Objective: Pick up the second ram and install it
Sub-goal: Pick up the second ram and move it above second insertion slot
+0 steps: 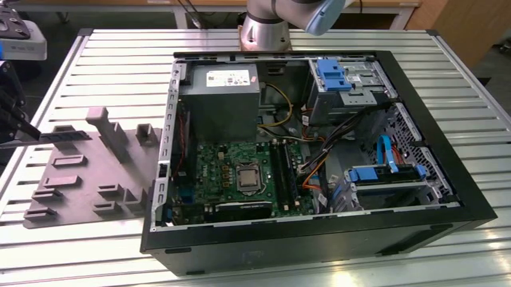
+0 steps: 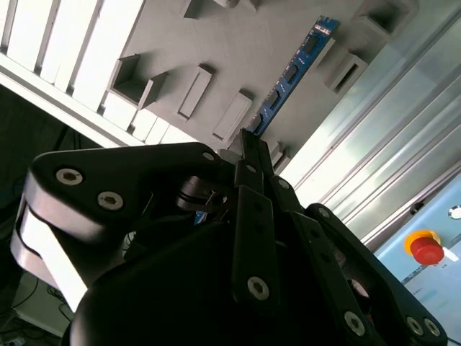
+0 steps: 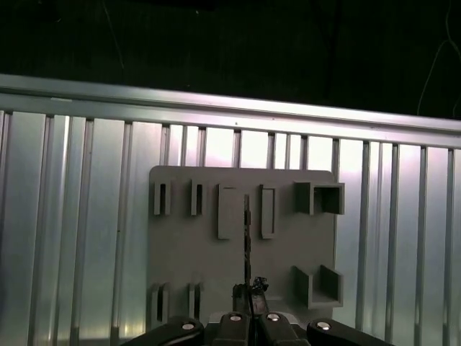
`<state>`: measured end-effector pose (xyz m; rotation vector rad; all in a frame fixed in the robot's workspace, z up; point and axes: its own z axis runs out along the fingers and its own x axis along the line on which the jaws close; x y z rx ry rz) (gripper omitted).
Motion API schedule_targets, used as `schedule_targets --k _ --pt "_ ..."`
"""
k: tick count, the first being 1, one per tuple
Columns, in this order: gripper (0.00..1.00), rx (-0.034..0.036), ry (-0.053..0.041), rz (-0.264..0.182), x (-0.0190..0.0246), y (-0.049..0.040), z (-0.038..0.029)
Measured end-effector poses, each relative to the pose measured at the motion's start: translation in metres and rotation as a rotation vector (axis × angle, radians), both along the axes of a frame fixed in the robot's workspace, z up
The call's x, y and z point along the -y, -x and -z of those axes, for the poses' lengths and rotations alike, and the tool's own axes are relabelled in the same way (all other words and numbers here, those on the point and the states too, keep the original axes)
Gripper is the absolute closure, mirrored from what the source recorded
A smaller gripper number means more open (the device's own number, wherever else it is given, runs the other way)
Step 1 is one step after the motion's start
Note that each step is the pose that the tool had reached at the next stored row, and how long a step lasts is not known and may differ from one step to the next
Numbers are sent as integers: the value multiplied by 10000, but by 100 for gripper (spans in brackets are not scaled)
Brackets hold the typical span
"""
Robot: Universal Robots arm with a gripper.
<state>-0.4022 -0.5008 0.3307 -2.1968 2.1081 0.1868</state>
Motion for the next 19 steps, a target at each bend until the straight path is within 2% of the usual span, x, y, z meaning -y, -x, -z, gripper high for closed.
schedule_targets --k 19 --pt "89 69 -227 0 -2 0 -255"
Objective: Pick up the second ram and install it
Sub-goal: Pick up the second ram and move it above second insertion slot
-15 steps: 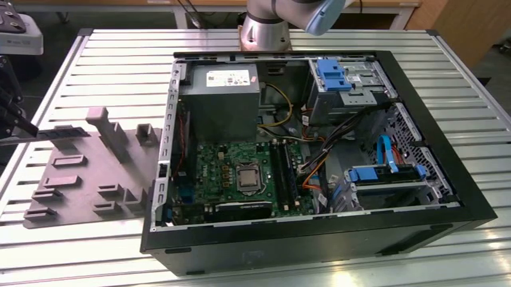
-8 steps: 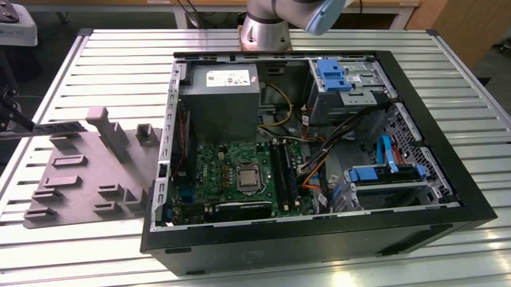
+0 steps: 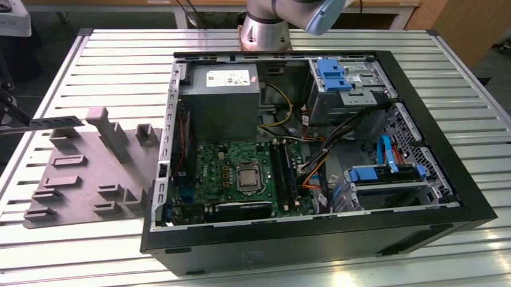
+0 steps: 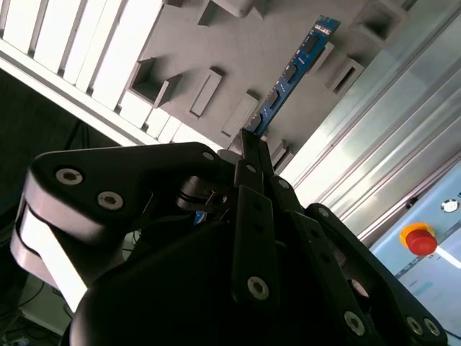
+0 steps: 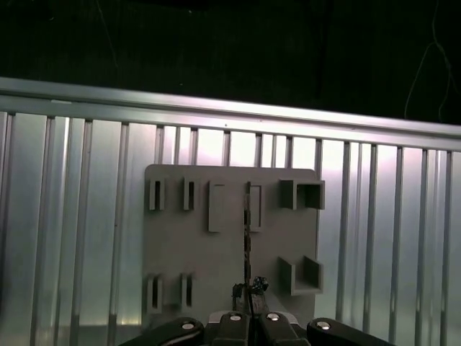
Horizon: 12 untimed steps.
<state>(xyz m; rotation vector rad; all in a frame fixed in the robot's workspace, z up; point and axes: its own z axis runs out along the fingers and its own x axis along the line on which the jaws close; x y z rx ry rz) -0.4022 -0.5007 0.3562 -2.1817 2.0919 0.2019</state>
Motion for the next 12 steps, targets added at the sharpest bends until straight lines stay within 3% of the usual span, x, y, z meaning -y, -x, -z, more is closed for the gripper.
schedule_targets --k 12 --pt "89 32 -135 0 0 0 -123"
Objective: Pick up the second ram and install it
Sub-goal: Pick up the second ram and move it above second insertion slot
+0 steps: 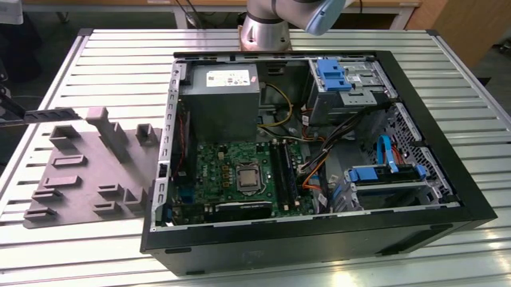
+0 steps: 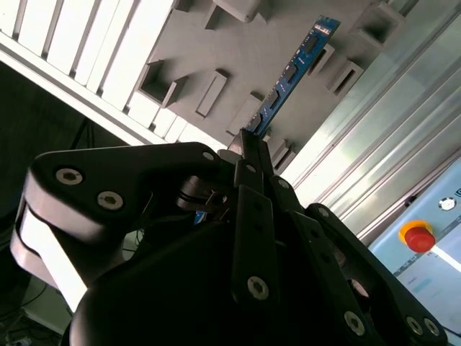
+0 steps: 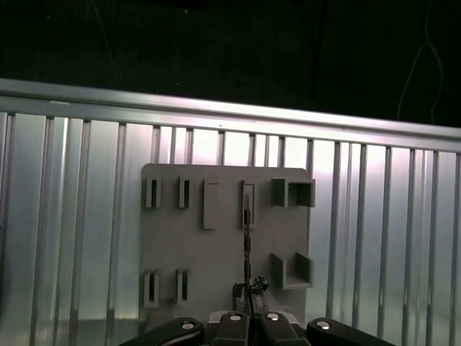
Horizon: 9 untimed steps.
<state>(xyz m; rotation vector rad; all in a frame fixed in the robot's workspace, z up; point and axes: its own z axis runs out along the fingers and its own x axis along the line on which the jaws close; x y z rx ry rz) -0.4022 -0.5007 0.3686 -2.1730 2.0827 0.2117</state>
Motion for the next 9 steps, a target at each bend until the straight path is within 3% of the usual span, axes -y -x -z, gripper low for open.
schedule_targets --k 9 --pt "89 2 -15 2 0 0 -68"
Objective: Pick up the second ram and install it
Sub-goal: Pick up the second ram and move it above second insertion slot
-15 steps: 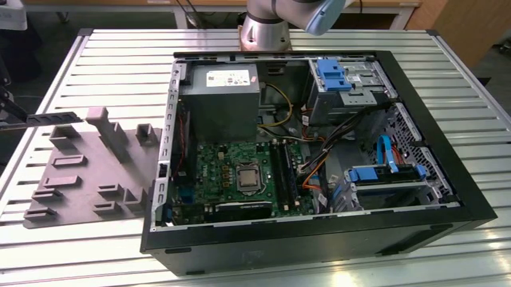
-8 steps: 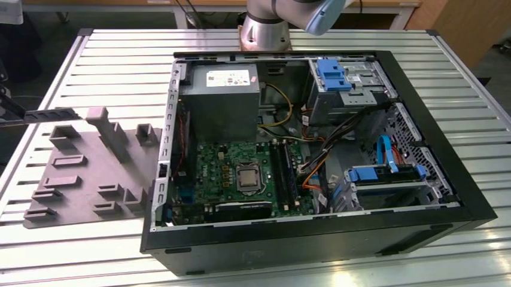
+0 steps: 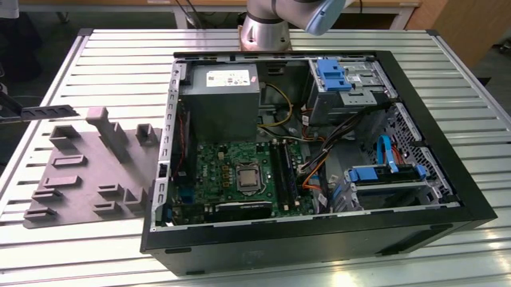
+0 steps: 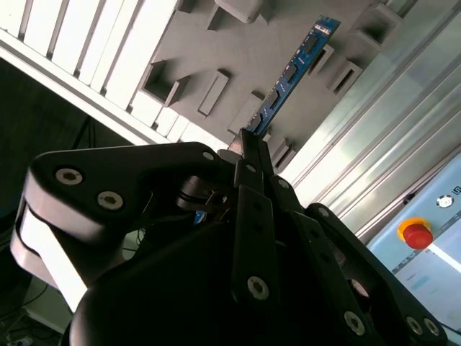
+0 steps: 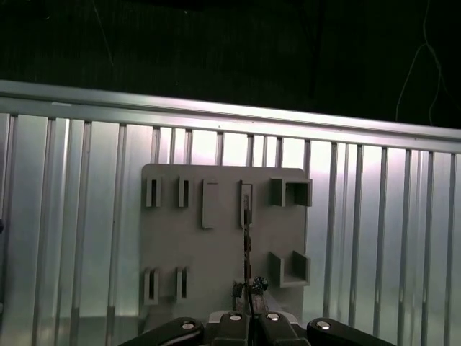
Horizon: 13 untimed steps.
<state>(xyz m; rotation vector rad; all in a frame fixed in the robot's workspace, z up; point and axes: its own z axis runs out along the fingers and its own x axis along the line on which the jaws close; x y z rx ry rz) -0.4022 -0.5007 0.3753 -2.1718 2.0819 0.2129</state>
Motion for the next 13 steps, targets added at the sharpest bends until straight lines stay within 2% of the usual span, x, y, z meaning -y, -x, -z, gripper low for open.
schedule_targets --k 13 --pt "89 1 -1 47 0 0 -88"
